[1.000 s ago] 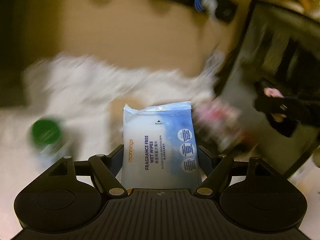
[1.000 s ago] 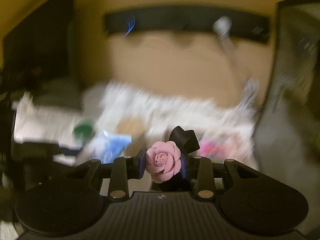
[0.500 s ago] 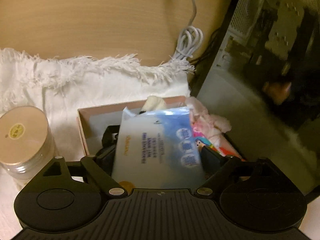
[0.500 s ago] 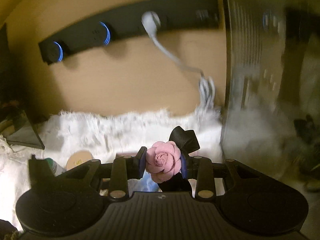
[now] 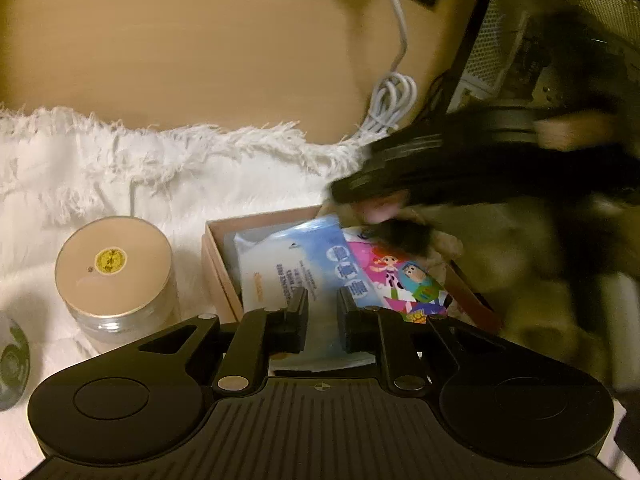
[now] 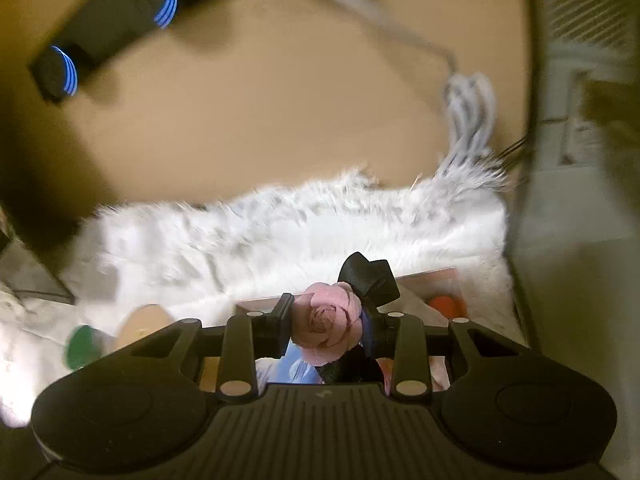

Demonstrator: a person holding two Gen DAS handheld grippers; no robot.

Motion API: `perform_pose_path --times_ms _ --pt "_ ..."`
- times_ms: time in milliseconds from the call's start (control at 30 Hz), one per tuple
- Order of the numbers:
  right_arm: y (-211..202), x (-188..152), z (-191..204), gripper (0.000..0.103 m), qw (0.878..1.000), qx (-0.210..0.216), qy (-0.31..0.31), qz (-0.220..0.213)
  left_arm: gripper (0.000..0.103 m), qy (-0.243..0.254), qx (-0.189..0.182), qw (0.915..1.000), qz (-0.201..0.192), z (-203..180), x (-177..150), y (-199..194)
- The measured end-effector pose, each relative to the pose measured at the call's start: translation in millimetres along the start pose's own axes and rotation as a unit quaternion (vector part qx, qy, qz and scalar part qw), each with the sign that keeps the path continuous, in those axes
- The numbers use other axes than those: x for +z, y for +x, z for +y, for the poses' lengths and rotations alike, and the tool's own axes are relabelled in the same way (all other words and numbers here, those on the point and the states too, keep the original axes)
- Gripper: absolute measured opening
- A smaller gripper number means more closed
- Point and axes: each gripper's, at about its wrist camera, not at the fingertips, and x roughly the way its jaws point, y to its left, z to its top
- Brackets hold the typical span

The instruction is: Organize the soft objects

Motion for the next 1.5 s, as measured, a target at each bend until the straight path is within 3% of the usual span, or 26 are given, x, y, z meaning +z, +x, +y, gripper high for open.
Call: perform_pose_path --times_ms 100,167,233,300,367,433,567,733,867,1033,1067,1233,1400,1433,1500 --pt "44 9 2 0.037 0.997 0.015 0.024 0.076 0.017 -0.023 -0.009 0.9997 -0.002 9 0 -1" --pt "55 11 1 0.053 0.993 0.026 0.043 0.103 0.017 -0.032 -0.021 0.9993 -0.002 14 -1 -4" --pt "45 15 3 0.064 0.994 0.033 0.040 0.099 0.017 -0.035 -0.031 0.9989 -0.007 18 -4 -5" --pt "27 18 6 0.063 0.996 0.035 0.029 0.072 0.017 -0.051 -0.042 0.9978 -0.009 23 -5 -4" --pt "20 21 9 0.044 0.998 0.022 0.017 0.062 0.017 -0.056 -0.047 0.9972 -0.011 25 -4 -1" --pt "23 24 12 0.034 0.998 0.009 0.004 0.069 0.017 -0.057 -0.051 0.9970 -0.012 26 -4 1" --pt "49 20 2 0.032 0.994 -0.010 0.044 0.100 0.017 -0.063 -0.058 0.9962 -0.011 28 -5 0" --pt "68 9 -5 0.032 0.989 -0.019 0.081 0.119 0.017 -0.062 -0.064 0.9960 -0.001 31 -5 -6" --pt "47 21 12 0.032 0.992 -0.030 0.046 0.114 0.017 -0.067 -0.060 0.9958 0.014 29 -1 -8" --pt "47 39 40 0.032 0.995 -0.002 0.013 0.102 0.017 -0.056 -0.055 0.9969 0.013 24 -3 -9" --pt "55 39 44 0.032 0.994 0.001 0.011 0.108 0.011 -0.055 -0.053 0.9970 0.013 25 -4 -9" --pt "95 32 40 0.032 0.984 -0.005 0.041 0.173 0.011 -0.052 -0.057 0.9970 0.006 30 -9 -10" --pt "99 23 21 0.033 0.979 -0.005 0.076 0.191 0.012 -0.060 -0.071 0.9957 -0.002 34 -15 -13" --pt "93 23 20 0.036 0.980 -0.001 0.087 0.180 0.012 -0.059 -0.072 0.9957 -0.002 36 -16 -11" --pt "70 25 19 0.053 0.985 -0.002 0.098 0.144 0.012 -0.059 -0.068 0.9959 -0.007 35 -18 -11"
